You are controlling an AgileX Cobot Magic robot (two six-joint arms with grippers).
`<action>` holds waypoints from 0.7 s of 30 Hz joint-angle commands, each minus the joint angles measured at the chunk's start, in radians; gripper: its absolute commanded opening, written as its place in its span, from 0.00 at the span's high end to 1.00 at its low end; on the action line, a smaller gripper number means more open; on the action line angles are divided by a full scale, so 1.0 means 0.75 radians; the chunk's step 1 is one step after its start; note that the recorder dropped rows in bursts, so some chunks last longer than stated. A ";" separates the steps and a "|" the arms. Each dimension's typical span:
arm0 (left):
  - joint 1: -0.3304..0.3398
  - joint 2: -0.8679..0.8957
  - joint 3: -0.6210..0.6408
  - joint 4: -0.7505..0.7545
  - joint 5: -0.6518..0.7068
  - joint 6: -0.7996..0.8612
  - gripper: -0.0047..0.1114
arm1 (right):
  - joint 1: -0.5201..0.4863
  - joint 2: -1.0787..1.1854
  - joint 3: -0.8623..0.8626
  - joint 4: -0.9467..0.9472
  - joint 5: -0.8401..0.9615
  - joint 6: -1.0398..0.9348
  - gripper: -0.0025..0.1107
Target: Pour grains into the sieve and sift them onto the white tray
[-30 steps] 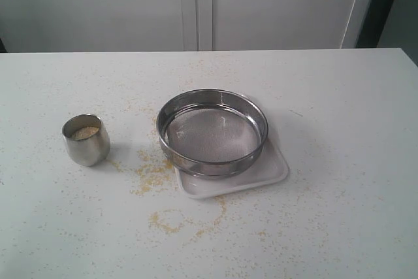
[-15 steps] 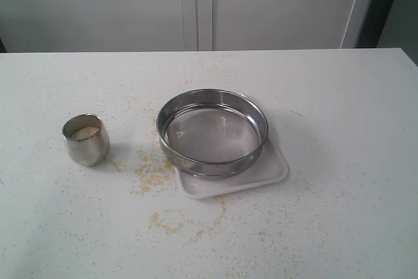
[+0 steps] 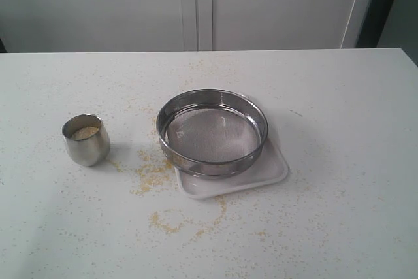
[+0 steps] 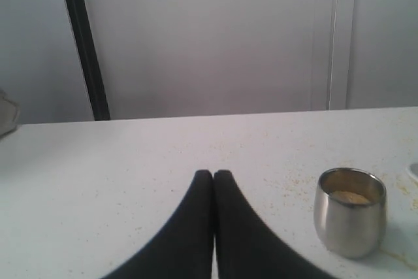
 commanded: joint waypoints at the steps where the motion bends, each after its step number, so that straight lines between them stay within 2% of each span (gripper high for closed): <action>1: 0.000 -0.006 0.005 0.000 -0.112 -0.011 0.96 | -0.002 -0.006 0.008 -0.009 -0.023 -0.004 0.98; 9: 0.000 -0.006 0.005 0.000 -0.364 -0.013 0.96 | -0.002 -0.006 0.008 -0.009 -0.023 -0.004 0.98; 16: 0.000 -0.003 0.005 -0.017 -0.389 -0.013 0.96 | -0.002 -0.006 0.008 -0.009 -0.023 -0.004 0.98; 21: 0.000 0.120 0.005 -0.037 -0.485 -0.013 0.96 | -0.002 -0.006 0.008 -0.009 -0.023 -0.004 0.98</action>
